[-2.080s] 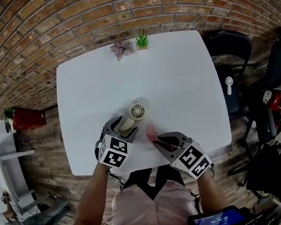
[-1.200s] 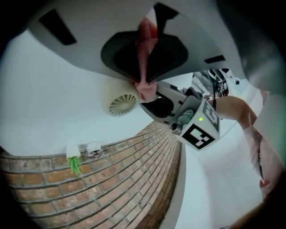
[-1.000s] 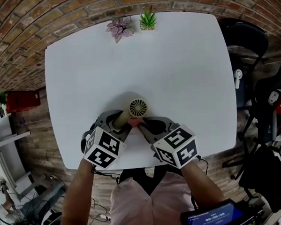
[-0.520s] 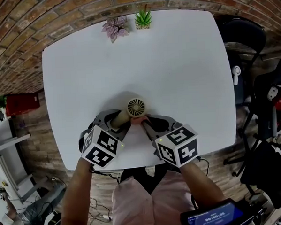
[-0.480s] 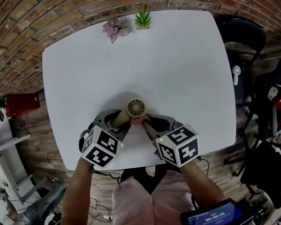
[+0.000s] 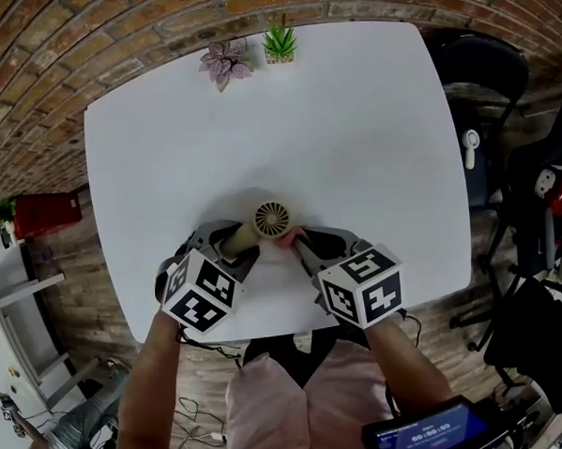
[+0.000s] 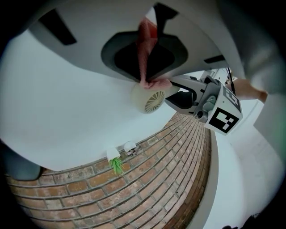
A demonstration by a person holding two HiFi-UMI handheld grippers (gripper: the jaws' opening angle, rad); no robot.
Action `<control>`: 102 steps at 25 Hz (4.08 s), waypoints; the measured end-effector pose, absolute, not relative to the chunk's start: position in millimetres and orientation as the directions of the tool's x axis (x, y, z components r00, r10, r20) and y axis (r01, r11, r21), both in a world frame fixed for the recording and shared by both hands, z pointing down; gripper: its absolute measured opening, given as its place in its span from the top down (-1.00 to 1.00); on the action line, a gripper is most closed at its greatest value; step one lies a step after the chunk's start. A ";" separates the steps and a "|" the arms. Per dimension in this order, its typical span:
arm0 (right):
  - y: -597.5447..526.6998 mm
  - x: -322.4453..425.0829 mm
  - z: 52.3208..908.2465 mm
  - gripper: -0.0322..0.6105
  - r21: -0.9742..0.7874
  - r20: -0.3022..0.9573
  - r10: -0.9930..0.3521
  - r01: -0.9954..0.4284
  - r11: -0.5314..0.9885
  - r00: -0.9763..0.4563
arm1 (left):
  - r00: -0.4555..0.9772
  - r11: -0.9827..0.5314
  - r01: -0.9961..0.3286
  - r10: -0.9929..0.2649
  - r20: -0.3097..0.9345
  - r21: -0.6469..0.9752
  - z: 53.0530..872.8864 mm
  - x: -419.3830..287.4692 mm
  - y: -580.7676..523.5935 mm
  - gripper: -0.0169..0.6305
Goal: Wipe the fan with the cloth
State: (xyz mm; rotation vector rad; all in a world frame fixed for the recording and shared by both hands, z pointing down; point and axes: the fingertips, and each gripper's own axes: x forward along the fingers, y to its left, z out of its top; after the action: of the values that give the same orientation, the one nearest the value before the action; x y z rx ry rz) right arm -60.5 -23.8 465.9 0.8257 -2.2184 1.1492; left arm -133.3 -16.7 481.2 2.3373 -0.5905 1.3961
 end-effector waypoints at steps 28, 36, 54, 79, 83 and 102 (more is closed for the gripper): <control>-43.9 -35.6 467.7 0.79 -0.458 0.703 -0.290 -0.725 0.514 -0.650 | 0.336 -0.958 -0.265 0.010 0.942 0.105 483.8 -128.7 -14.0 0.34; -44.5 -32.0 467.8 0.79 -0.445 0.704 -0.285 -0.716 0.537 -0.651 | 0.253 -0.985 -0.143 0.063 0.965 0.101 485.5 -127.0 -12.2 0.34; -44.3 -25.8 467.9 0.79 -0.430 0.705 -0.256 -0.685 0.587 -0.662 | 0.111 -0.993 0.084 0.087 0.990 0.078 487.1 -117.3 -9.3 0.34; -42.7 -36.0 467.7 0.79 -0.364 0.723 -0.182 -0.592 0.719 -0.666 | -0.014 -0.930 0.362 0.063 0.998 0.063 489.4 -109.2 -0.9 0.34; -42.4 -40.2 467.0 0.79 -0.365 0.721 -0.170 -0.577 0.731 -0.672 | -0.033 -0.917 0.394 0.053 0.998 0.061 490.2 -108.5 0.6 0.34; -43.2 -57.5 467.3 0.79 -0.379 0.713 -0.111 -0.513 0.770 -0.692 | -0.105 -0.859 0.509 0.011 0.994 0.063 492.0 -106.4 4.4 0.34</control>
State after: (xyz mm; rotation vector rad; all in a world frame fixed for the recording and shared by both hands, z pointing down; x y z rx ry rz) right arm -57.5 -43.2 467.3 0.4627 -2.2634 0.7465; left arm -106.4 4.4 492.0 2.2898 0.7129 2.5370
